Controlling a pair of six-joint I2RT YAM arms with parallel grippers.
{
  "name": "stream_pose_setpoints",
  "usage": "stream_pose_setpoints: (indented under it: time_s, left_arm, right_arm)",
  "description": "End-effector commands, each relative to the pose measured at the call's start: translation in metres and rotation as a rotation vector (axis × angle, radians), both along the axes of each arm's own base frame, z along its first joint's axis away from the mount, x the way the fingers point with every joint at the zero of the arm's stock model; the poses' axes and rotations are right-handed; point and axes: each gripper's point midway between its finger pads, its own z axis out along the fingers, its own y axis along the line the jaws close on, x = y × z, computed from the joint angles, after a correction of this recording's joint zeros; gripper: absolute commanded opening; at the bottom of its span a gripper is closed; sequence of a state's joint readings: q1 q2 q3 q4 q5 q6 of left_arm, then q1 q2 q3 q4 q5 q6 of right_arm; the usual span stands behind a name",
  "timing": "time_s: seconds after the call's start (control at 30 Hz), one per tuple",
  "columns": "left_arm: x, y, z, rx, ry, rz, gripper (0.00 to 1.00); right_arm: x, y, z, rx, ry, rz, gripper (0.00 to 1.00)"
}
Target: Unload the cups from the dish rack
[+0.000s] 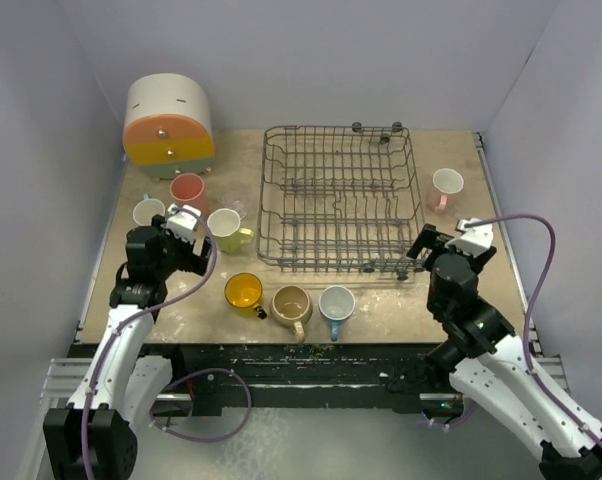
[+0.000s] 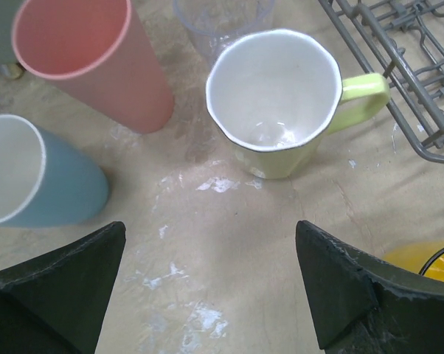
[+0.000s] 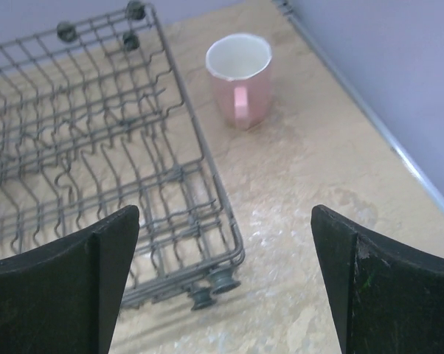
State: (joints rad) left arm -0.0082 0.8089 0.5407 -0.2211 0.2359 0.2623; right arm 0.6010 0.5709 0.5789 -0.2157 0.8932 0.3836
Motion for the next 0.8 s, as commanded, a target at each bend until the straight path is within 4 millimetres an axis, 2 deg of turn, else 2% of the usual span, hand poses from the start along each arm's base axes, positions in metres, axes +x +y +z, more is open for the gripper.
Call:
stream_pose_setpoints:
  time_s: [0.0,0.2,0.33,0.4,0.5,0.6,0.77]
  left_arm:
    - [0.002,-0.014,0.011,-0.096,-0.168,-0.04,0.99]
    - [-0.004,-0.014,0.018,-0.125,-0.281,-0.029,0.99]
    - [-0.002,-0.002,0.019,-0.131,-0.292,0.053,0.99]
    - [-0.005,-0.002,0.015,-0.128,-0.266,0.054,0.99]
    - [-0.012,-0.008,-0.005,-0.138,-0.207,0.024,0.99]
    - [-0.016,-0.003,-0.022,-0.145,-0.253,0.064,0.99]
    - [-0.021,-0.003,-0.029,-0.148,-0.287,0.063,0.99]
  right_arm:
    - [0.0,-0.025,0.033,-0.022,-0.188,-0.126,1.0]
    - [0.008,-0.024,0.006,-0.073,-0.142,-0.104,1.0]
    - [0.014,-0.028,-0.018,-0.106,-0.1,-0.146,1.0]
    - [0.016,-0.03,-0.027,-0.114,-0.077,-0.162,1.0]
    - [0.02,-0.03,-0.037,-0.124,-0.043,-0.163,1.0]
    - [0.022,-0.033,-0.046,-0.11,-0.028,-0.199,1.0]
    - [0.023,-0.037,-0.052,-0.141,0.001,-0.242,1.0]
